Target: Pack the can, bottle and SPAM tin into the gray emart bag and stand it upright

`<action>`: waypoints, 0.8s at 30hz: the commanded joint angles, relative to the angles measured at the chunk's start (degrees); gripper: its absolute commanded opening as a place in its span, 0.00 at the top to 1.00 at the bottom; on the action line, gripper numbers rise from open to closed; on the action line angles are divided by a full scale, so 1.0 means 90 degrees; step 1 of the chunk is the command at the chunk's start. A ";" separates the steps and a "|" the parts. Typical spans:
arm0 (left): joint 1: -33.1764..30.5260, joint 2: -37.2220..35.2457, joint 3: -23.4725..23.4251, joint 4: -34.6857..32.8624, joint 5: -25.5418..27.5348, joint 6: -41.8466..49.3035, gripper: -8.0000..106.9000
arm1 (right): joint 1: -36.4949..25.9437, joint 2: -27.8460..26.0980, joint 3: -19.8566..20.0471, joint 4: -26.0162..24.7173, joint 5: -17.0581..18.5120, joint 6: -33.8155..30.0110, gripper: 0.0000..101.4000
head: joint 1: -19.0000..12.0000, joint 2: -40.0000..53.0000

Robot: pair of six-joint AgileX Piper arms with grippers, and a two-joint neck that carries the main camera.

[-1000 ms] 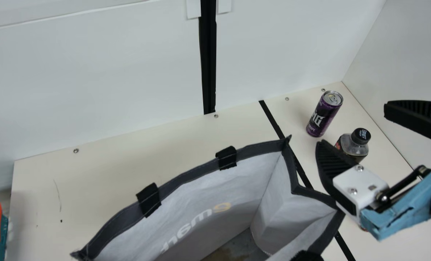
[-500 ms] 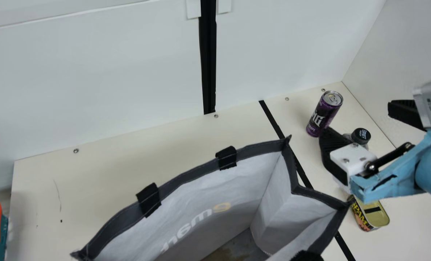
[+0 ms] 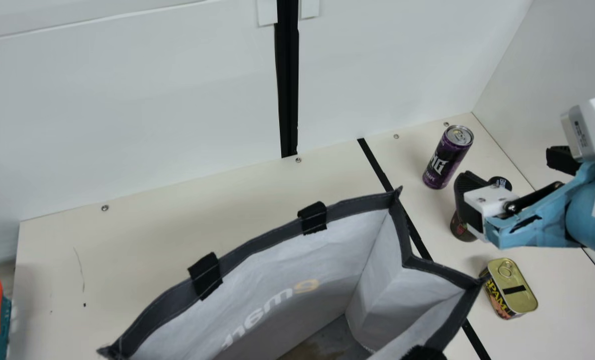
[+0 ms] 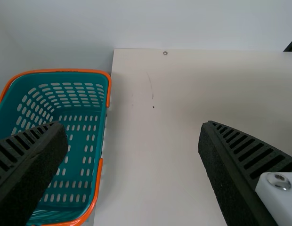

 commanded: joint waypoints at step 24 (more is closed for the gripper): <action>0.0000 0.0000 0.0000 0.0000 0.0000 0.0000 0.15 | -0.0722 -0.0014 0.0703 0.0066 0.0010 -0.0372 0.06 | -0.0144 -0.0015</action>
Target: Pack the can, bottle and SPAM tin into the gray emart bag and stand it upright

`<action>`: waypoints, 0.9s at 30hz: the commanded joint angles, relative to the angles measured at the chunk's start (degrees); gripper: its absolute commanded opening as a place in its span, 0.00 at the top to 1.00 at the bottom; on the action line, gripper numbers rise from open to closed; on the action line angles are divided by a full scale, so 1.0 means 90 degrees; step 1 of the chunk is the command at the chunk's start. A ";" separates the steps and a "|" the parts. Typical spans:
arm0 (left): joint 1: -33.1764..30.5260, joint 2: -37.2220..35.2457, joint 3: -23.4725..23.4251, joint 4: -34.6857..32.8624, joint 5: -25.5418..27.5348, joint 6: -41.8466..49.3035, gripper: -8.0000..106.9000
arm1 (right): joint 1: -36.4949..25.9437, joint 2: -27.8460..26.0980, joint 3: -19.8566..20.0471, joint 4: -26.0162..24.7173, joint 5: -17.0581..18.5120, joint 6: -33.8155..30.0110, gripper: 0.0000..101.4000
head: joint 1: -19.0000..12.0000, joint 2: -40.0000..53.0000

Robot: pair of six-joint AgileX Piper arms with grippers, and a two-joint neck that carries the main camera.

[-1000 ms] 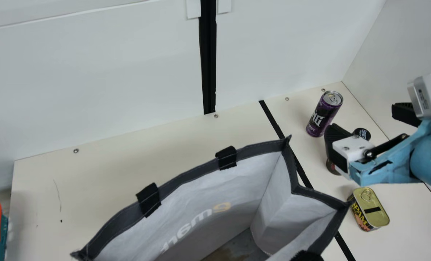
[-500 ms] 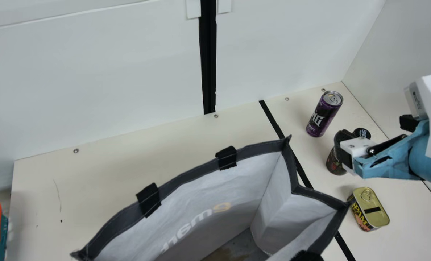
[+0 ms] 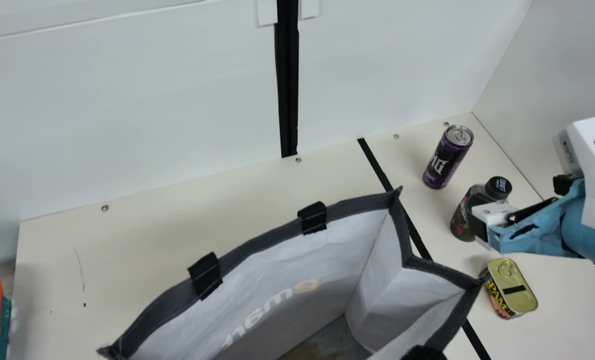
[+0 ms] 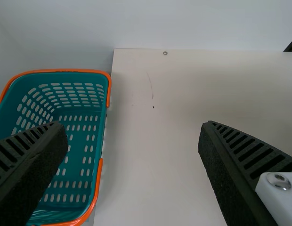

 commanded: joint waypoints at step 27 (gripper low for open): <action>-0.0028 0.0055 -0.0031 0.0036 -0.0049 -0.0024 0.15 | 0.0000 0.0000 0.0000 0.0000 0.0000 0.0000 0.06 | -0.0144 -0.0015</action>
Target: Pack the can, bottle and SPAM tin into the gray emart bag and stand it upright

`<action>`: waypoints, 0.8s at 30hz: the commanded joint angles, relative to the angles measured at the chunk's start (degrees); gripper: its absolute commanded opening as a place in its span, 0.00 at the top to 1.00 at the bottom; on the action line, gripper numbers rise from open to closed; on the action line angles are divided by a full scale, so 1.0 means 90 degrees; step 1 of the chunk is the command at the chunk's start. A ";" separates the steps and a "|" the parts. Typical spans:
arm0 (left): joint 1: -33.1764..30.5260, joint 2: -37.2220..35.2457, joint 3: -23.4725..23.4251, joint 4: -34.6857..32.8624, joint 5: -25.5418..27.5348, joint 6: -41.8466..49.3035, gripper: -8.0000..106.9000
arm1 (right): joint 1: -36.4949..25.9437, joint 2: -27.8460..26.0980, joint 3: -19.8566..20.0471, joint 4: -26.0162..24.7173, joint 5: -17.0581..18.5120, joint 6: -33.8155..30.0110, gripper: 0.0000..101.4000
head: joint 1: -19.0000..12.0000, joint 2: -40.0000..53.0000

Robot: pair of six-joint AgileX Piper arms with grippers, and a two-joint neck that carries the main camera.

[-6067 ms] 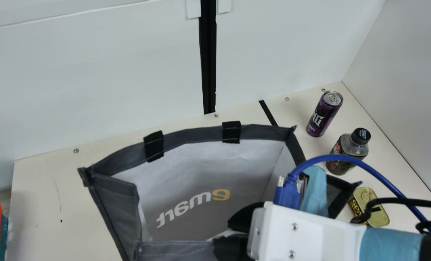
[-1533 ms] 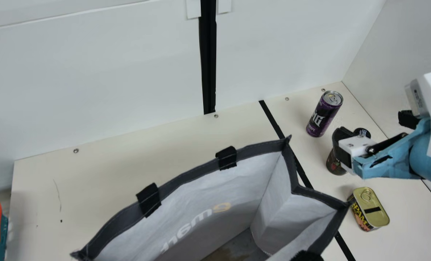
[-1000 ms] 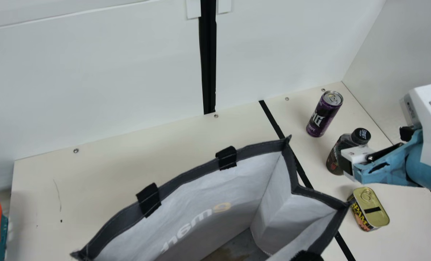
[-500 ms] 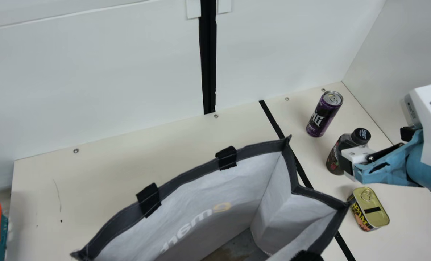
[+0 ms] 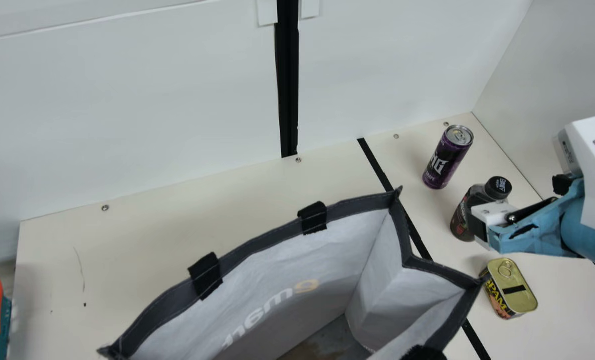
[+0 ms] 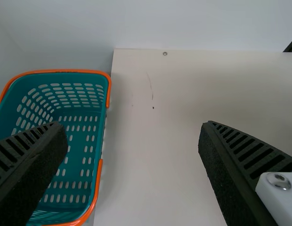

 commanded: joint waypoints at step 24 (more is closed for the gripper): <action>-0.1509 0.0893 -0.0684 0.1210 -0.0563 -0.0975 0.15 | 0.0000 0.0000 0.0000 0.0000 0.0000 0.0000 0.06 | -0.0144 -0.0015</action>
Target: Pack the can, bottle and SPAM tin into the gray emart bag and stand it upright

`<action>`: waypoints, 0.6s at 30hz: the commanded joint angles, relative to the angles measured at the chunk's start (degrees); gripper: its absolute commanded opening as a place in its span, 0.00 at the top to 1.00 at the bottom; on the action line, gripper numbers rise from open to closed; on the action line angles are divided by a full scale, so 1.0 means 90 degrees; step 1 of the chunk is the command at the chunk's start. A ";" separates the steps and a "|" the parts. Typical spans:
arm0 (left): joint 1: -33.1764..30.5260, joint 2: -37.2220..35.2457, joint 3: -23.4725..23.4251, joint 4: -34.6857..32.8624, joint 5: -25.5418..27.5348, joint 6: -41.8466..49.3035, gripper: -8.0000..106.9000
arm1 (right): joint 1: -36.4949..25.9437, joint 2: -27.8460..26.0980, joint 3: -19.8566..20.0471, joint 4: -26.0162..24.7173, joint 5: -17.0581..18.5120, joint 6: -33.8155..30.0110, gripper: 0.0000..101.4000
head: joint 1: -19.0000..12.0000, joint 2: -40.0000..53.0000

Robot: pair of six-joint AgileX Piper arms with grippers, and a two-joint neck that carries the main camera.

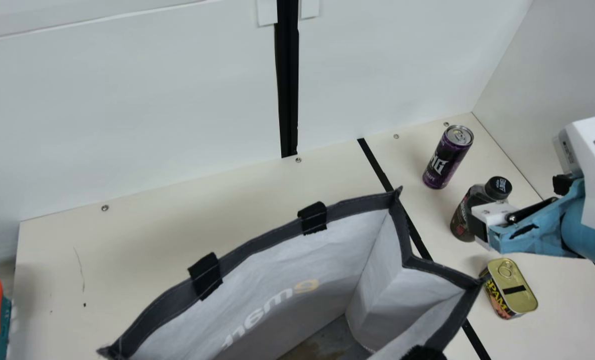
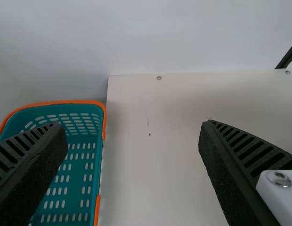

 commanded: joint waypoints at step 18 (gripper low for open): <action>-0.0390 0.0690 -0.0910 -0.0239 -0.0107 0.0560 0.15 | 0.0000 0.0000 0.0000 0.0000 0.0000 0.0000 0.06 | -0.0144 -0.0015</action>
